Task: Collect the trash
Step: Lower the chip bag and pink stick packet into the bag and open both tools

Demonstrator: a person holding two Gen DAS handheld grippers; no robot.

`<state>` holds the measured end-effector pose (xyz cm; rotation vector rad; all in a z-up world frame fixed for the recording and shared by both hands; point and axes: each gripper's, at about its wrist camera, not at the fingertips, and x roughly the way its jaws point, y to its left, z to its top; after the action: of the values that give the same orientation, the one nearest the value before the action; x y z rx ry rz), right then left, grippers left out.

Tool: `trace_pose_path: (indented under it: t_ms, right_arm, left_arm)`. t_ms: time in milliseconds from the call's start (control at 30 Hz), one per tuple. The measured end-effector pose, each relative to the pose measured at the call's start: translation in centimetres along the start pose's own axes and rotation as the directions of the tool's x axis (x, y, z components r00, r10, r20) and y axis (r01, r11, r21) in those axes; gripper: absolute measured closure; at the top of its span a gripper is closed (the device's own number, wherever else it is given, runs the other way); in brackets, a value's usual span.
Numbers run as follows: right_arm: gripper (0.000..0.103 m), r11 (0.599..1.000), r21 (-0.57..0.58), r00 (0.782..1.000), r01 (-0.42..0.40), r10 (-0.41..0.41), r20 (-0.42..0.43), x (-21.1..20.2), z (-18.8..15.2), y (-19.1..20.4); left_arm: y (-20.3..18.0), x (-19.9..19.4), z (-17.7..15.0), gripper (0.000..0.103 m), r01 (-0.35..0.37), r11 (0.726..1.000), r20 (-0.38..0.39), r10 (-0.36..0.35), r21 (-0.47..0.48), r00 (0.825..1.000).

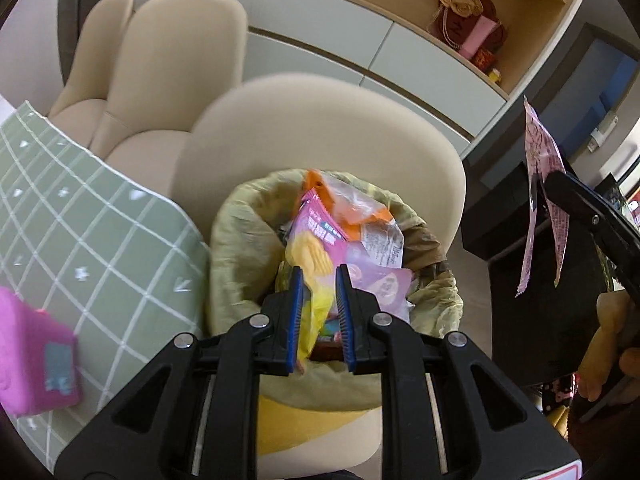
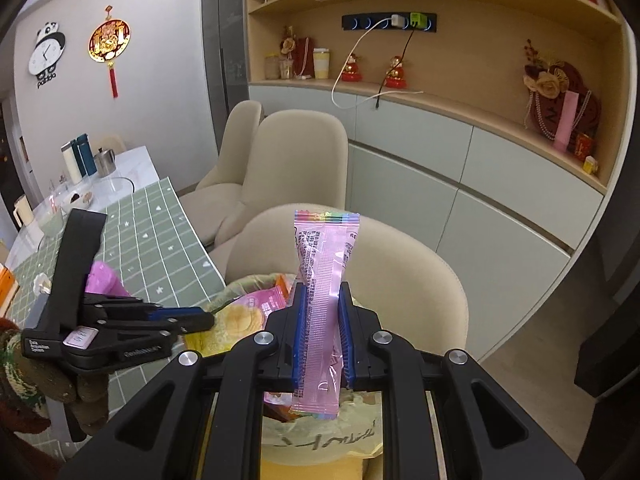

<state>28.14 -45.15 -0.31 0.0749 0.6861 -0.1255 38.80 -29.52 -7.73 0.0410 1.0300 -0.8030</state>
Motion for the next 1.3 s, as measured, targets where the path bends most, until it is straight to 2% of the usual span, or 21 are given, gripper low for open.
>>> trace_pose_path:
  t_ms: [467,633,733,933,1000,1100,1300]
  right_arm:
    - [0.087,0.999,0.035,0.999,-0.04,0.041,-0.015,2.5,-0.7,-1.8]
    - [0.087,0.998,0.036,0.998,-0.056,0.057,-0.02,3.1,-0.7,-1.6]
    - [0.087,0.997,0.042,0.997,-0.067,0.068,-0.03,3.5,-1.0,-1.5]
    - [0.087,0.989,0.062,0.987,-0.135,0.14,-0.074,5.4,-1.6,-0.5]
    - [0.087,0.984,0.063,0.981,-0.165,0.17,-0.092,6.4,-1.7,0.6]
    - [0.087,0.977,0.055,0.969,-0.208,0.213,-0.124,8.5,-1.7,2.4]
    - [0.087,0.983,0.004,0.95,-0.186,0.181,-0.256,13.2,-4.2,4.6]
  left_arm:
    - [0.0,4.5,0.3,0.09,-0.081,0.997,-0.078,0.081,0.014,0.994]
    - [0.0,4.1,0.2,0.089,-0.087,0.996,-0.064,0.088,0.014,0.994]
    - [0.6,2.8,0.4,0.076,-0.07,0.997,-0.036,0.07,-0.016,0.997]
    - [2.1,-1.2,0.1,0.068,-0.102,0.993,0.04,0.105,-0.064,0.994]
    - [2.6,-2.7,-0.3,0.067,-0.133,0.988,0.071,0.139,-0.08,0.988]
    - [2.8,-5.4,-1.2,0.065,-0.209,0.974,0.137,0.219,-0.088,0.966]
    - [2.5,-9.2,-2.1,0.064,-0.291,0.952,0.189,0.304,-0.093,0.934]
